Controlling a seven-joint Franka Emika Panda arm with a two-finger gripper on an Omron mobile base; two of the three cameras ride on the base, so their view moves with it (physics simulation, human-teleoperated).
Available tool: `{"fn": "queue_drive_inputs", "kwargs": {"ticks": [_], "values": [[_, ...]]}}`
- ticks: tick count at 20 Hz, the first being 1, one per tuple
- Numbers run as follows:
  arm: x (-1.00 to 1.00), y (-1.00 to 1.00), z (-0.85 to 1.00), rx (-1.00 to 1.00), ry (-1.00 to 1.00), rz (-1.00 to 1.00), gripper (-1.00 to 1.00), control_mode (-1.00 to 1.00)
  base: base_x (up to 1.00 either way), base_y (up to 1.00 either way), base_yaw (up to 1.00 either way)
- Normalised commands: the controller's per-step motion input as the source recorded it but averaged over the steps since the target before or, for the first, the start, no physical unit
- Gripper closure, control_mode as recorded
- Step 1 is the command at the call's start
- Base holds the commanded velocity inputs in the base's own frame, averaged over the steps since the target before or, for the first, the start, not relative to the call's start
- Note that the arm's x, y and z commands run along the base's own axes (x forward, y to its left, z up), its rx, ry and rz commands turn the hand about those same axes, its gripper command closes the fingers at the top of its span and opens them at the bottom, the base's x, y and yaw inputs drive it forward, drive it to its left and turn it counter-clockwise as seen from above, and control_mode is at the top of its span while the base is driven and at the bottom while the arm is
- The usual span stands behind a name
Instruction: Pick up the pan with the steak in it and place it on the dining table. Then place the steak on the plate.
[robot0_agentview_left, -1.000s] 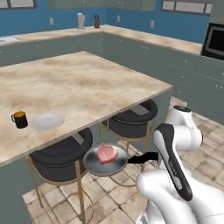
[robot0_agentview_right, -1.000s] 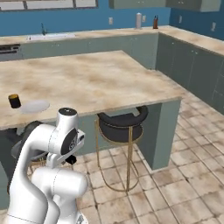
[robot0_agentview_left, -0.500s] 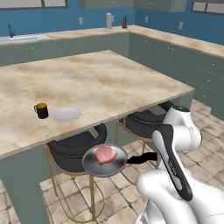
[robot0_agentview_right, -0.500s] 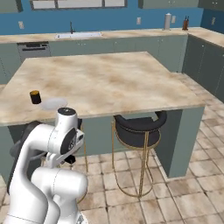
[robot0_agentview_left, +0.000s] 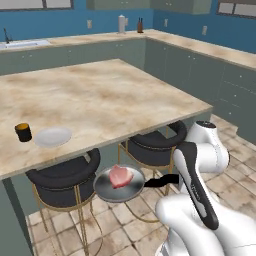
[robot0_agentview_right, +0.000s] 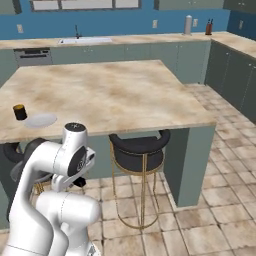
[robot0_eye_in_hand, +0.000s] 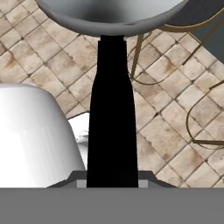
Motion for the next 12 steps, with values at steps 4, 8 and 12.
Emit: {"fn": "queue_drive_inputs", "kwargs": {"ticks": [4, 8, 12], "values": [[0.00, 0.00, 0.00, 0.00, 0.00, 0.00, 1.00, 1.00, 0.02, 0.00, 0.00], [0.00, 0.00, 0.00, 0.00, 0.00, 0.00, 1.00, 1.00, 0.41, -0.19, 0.00], [0.00, 0.00, 0.00, 0.00, 0.00, 0.00, 1.00, 1.00, 0.64, -0.15, 0.02]]}}
